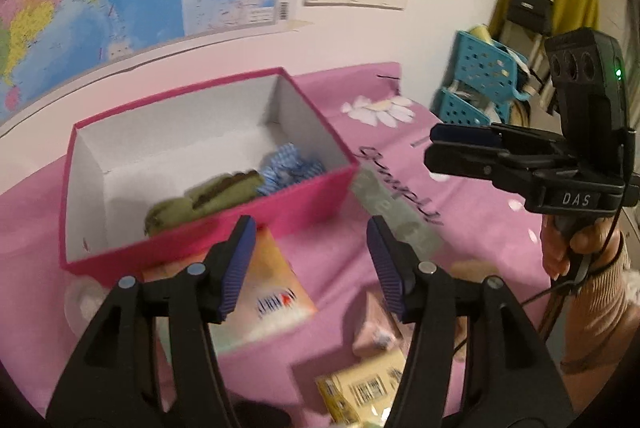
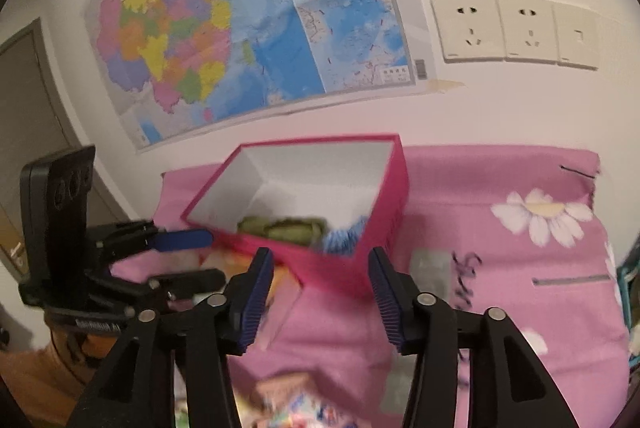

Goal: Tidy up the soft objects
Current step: 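Grasp the beige teddy bear with the right gripper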

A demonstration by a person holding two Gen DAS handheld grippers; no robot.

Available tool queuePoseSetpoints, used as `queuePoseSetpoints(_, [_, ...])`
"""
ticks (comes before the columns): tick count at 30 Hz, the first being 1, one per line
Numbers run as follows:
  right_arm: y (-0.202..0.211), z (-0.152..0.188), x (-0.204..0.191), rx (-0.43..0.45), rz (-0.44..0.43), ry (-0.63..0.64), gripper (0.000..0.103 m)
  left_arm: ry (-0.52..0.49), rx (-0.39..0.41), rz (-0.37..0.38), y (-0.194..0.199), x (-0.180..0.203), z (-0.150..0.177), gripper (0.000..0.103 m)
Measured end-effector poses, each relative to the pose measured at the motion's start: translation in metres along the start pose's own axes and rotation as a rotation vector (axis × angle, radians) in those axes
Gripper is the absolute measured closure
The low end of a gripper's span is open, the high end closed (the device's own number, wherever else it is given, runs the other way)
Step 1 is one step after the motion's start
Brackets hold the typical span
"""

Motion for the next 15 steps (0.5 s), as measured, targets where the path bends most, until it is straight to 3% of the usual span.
queuePoseSetpoints(8, [0.01,0.08,0.036,-0.149,0.072,-0.127,0.046,-0.094,-0.087,0.072,-0.012,0.042,0.04,0.043])
queuePoseSetpoints(15, [0.019,0.127,0.049,-0.224,0.048,-0.179,0.046,-0.156,-0.165,0.142,-0.027,0.075,0.069,0.043])
Point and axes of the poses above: each gripper's, at about its wrist camera, not at the fingertips, and y roughly against the way its jaws point, x to its right, z to its underside, the point moved 3 cm from there along -y, roughly the way its jaws point, and after that the axes turned 5 degrees about z, right-handed, at the moved point
